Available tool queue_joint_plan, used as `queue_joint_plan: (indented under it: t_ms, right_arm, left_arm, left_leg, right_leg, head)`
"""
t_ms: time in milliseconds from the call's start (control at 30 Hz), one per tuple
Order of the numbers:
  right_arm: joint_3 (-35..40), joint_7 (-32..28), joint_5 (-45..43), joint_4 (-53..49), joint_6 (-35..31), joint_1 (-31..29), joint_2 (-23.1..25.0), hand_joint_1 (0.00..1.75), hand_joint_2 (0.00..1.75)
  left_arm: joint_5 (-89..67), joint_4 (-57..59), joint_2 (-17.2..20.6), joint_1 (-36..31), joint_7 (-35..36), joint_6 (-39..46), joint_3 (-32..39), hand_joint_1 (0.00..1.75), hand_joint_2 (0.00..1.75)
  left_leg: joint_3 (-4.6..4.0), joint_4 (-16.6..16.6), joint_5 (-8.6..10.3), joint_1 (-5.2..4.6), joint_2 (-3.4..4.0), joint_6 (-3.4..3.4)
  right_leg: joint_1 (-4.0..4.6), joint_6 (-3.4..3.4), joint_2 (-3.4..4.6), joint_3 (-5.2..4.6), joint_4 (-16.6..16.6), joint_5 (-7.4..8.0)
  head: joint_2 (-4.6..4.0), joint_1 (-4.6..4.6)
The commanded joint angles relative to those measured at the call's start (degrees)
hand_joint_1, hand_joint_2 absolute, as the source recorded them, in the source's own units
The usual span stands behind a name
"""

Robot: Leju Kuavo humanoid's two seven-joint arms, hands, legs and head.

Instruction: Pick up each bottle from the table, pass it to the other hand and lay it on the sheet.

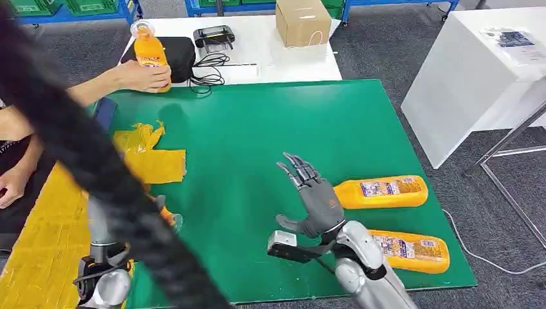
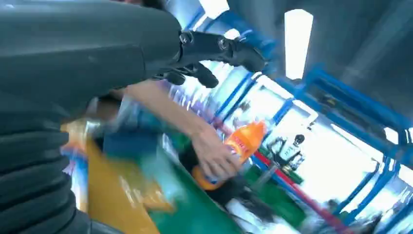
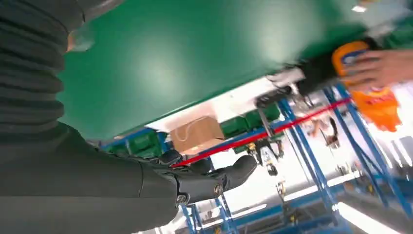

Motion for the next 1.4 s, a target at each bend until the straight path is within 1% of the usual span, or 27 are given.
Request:
queue_joint_plan:
  t_ms: [33, 100, 200, 400, 467, 500, 600, 667, 733, 800, 867, 1033, 1100, 1200, 1300, 1400]
  right_arm:
    - [-4.88, -2.44, 0.52, 9.99, 6.3, -6.81, -13.73, 0.0, 1.75]
    - [-5.81, -3.64, -1.0, 11.39, 9.03, -7.23, -16.54, 0.0, 1.75]
    - [-6.99, -4.37, -2.1, 13.07, 11.18, -7.69, -19.31, 0.0, 1.75]
    - [-6.89, -4.3, -2.09, 13.02, 11.16, -7.74, -18.99, 0.0, 1.75]
    - [-6.89, -4.3, -2.09, 13.02, 11.16, -7.74, -18.99, 0.0, 1.75]
    - [-6.47, -3.82, -2.01, 13.01, 11.84, -7.74, -19.49, 0.0, 1.75]
    - [-7.37, -3.92, -3.53, 14.96, 13.21, -8.14, -21.92, 0.0, 1.75]
    - [-7.64, -4.7, -4.94, 15.93, 15.04, -7.99, -23.57, 0.0, 1.75]
    - [-7.77, -5.35, -6.17, 16.87, 16.69, -7.55, -25.67, 0.0, 1.75]
    - [-6.62, -5.54, -7.54, 17.83, 19.64, -7.38, -28.25, 0.0, 1.75]
    - [-6.04, -5.45, -7.7, 19.17, 20.13, -7.35, -29.04, 0.0, 1.75]
    - [-3.55, -2.31, -5.38, 23.95, 19.06, -8.78, -27.48, 0.0, 1.75]
    - [-3.55, -2.31, -5.38, 23.95, 19.06, -8.78, -27.48, 0.0, 1.75]
    - [-2.31, 1.11, -1.32, 27.22, 16.52, -10.13, -25.96, 0.0, 1.75]
    - [-1.85, 2.55, 0.91, 29.36, 15.11, -10.68, -24.48, 0.0, 1.75]
    - [-1.09, 4.21, 3.53, 31.33, 14.06, -11.43, -23.72, 0.0, 1.75]
  left_arm:
    - [11.43, -9.68, -3.51, 4.13, -3.68, -8.05, 2.46, 0.0, 1.75]
    - [14.76, -9.53, -3.84, 4.78, -5.14, -11.2, 2.13, 0.0, 1.75]
    - [15.09, -9.24, -4.3, 5.08, -5.63, -12.01, 1.31, 0.0, 1.75]
    - [15.07, -9.26, -4.32, 5.0, -5.65, -11.97, 1.3, 0.0, 1.75]
    - [15.07, -9.26, -4.32, 5.0, -5.65, -11.97, 1.3, 0.0, 1.75]
    - [14.75, -9.19, -4.18, 4.94, -5.7, -12.07, 1.17, 0.0, 1.75]
    - [12.99, -6.54, -4.64, 4.07, -5.54, -10.84, 0.69, 0.0, 1.75]
    - [14.55, -4.15, -4.82, 3.23, -4.64, -11.99, 0.98, 0.0, 1.75]
    - [15.07, -1.88, -5.03, 2.33, -5.42, -12.0, 1.12, 0.0, 1.75]
    - [15.34, -0.69, -5.25, 1.67, -6.13, -11.63, 0.94, 0.0, 1.75]
    - [15.97, -0.05, -5.51, 1.25, -6.37, -11.84, 0.52, 0.0, 1.75]
    - [16.16, 0.68, -5.67, 0.86, -6.16, -11.81, -0.93, 0.0, 1.75]
    - [16.16, 0.68, -5.67, 0.86, -6.16, -11.81, -0.93, 0.0, 1.75]
    - [16.88, 0.34, -5.89, 1.01, -5.87, -12.2, -1.18, 0.0, 1.75]
    - [17.04, -0.9, -5.96, 1.69, -6.26, -12.53, -1.7, 0.0, 1.75]
    - [16.94, -1.05, -5.99, 1.7, -6.27, -12.58, -1.99, 0.0, 1.75]
  left_leg:
    - [0.02, 0.03, 0.01, 0.01, -0.03, 0.14]
    - [0.03, 0.03, -0.01, 0.03, 0.03, 0.13]
    - [0.0, 0.04, 0.0, 0.01, -0.08, 0.15]
    - [-0.07, 0.02, 0.03, -0.03, -0.01, 0.14]
    - [0.04, 0.06, -0.09, 0.07, 0.12, 0.11]
    - [-0.04, 0.02, 0.01, -0.01, 0.03, 0.13]
    - [-0.06, 0.03, 0.02, 0.0, -0.02, 0.14]
    - [-0.04, 0.02, 0.03, -0.02, -0.05, 0.16]
    - [0.0, 0.01, 0.01, 0.01, -0.08, 0.17]
    - [0.03, 0.02, 0.0, 0.02, -0.1, 0.17]
    - [-0.07, 0.02, 0.06, -0.05, -0.15, 0.17]
    - [0.03, -0.01, -0.01, 0.01, 0.03, 0.14]
    - [-0.04, 0.0, 0.02, -0.04, -0.01, 0.16]
    - [-0.04, 0.0, 0.01, -0.04, 0.02, 0.16]
    - [0.07, 0.0, -0.06, 0.04, 0.12, 0.15]
    - [-0.03, 0.01, 0.0, 0.01, 0.06, 0.17]
  right_leg:
    - [0.03, 0.03, -0.08, 0.12, -0.06, -0.05]
    - [0.05, 0.03, -0.01, 0.14, -0.07, -0.03]
    - [0.03, 0.09, -0.12, 0.12, -0.05, -0.02]
    - [0.01, 0.1, -0.03, 0.03, -0.04, 0.04]
    - [0.11, 0.04, 0.05, 0.16, -0.08, -0.02]
    - [0.03, 0.08, 0.0, 0.04, -0.04, 0.03]
    - [0.02, 0.1, -0.06, 0.03, -0.03, 0.02]
    - [0.01, 0.11, -0.09, 0.05, -0.05, 0.02]
    - [0.04, 0.1, -0.14, 0.13, -0.1, 0.01]
    - [0.05, 0.11, -0.17, 0.18, -0.13, 0.0]
    - [-0.03, 0.12, -0.17, 0.05, -0.05, 0.02]
    - [0.03, 0.09, -0.02, 0.16, -0.18, 0.07]
    - [-0.02, 0.11, -0.04, 0.06, -0.11, 0.07]
    - [-0.01, 0.11, -0.01, 0.03, -0.11, 0.07]
    - [0.07, 0.09, 0.06, 0.16, -0.18, 0.06]
    - [0.04, 0.13, 0.03, 0.05, -0.12, 0.08]
  head:
    - [0.0, 0.02]
    - [0.0, 0.02]
    - [0.0, 0.0]
    - [0.0, 0.0]
    - [0.0, 0.0]
    - [0.0, 0.0]
    - [0.0, -0.02]
    - [0.0, -0.02]
    - [0.0, -0.02]
    - [0.0, -0.02]
    - [0.0, 0.0]
    - [0.0, 0.0]
    - [0.0, -0.02]
    - [0.0, -0.02]
    - [0.0, -0.04]
    - [0.0, -0.02]
